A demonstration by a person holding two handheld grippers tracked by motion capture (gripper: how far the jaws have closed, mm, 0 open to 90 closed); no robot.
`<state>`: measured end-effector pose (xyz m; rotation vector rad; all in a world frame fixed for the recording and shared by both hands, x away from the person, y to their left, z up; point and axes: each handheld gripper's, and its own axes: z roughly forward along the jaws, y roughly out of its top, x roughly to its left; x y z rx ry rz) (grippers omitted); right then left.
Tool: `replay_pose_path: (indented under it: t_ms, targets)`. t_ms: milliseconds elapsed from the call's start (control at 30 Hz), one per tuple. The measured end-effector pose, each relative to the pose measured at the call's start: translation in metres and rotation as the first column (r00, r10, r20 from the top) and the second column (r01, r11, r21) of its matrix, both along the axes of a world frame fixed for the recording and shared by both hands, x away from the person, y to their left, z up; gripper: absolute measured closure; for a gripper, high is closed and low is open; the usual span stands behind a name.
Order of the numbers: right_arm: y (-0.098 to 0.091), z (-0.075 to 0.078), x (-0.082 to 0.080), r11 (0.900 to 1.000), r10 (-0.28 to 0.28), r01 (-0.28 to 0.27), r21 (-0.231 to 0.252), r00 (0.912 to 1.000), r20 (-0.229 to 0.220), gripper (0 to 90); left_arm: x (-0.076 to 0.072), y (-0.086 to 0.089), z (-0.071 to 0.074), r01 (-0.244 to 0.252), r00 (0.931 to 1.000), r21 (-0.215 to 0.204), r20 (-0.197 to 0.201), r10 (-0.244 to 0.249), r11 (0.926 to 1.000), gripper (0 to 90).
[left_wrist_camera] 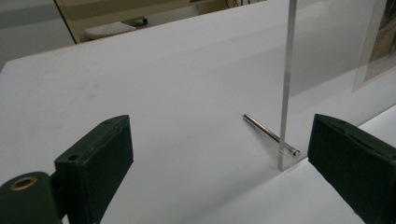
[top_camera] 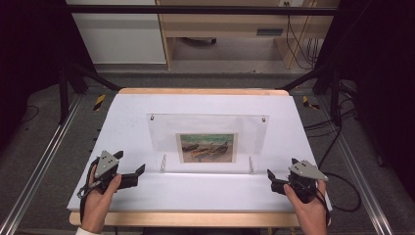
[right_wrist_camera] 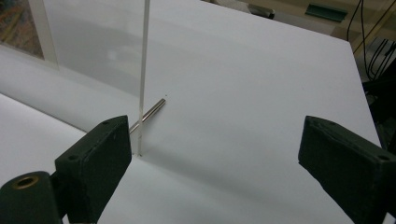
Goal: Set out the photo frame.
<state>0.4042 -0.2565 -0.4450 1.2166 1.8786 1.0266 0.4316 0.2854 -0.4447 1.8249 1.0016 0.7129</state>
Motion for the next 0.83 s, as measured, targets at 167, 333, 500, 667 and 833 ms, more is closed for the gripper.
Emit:
replay_pose_path:
  t_ms: [167, 333, 500, 667, 833]
  targets:
    - [-0.007, -0.003, 0.001, 0.9999, -0.014, 0.014, -0.006, 0.9997, -0.018, 10.1, 0.002, 0.008, -0.002, -0.015, 0.9998, 0.014, -0.01, 0.015, 0.9998, 6.2]
    - [-0.015, -0.007, 0.003, 0.9993, -0.033, 0.032, -0.02, 0.9988, -0.037, 10.2, 0.005, 0.016, -0.003, -0.034, 0.9992, 0.031, -0.022, 0.034, 0.999, 5.9]
    - [-0.026, -0.012, 0.005, 0.9976, -0.063, 0.061, -0.033, 0.9961, -0.062, 11.1, 0.01, 0.026, -0.009, -0.058, 0.9967, 0.095, -0.051, 0.063, 0.9938, 4.3]
    - [-0.034, -0.017, 0.008, 0.9911, -0.122, 0.117, -0.063, 0.9884, -0.09, 11.1, 0.016, 0.032, -0.016, -0.079, 0.9931, 0.151, -0.074, 0.091, 0.9854, 4.0]
    - [-0.036, -0.02, 0.01, 0.989, -0.142, 0.136, -0.058, 0.984, -0.108, 10.9, 0.018, 0.029, -0.019, -0.073, 0.9922, 0.183, -0.086, 0.09, 0.9804, 4.1]
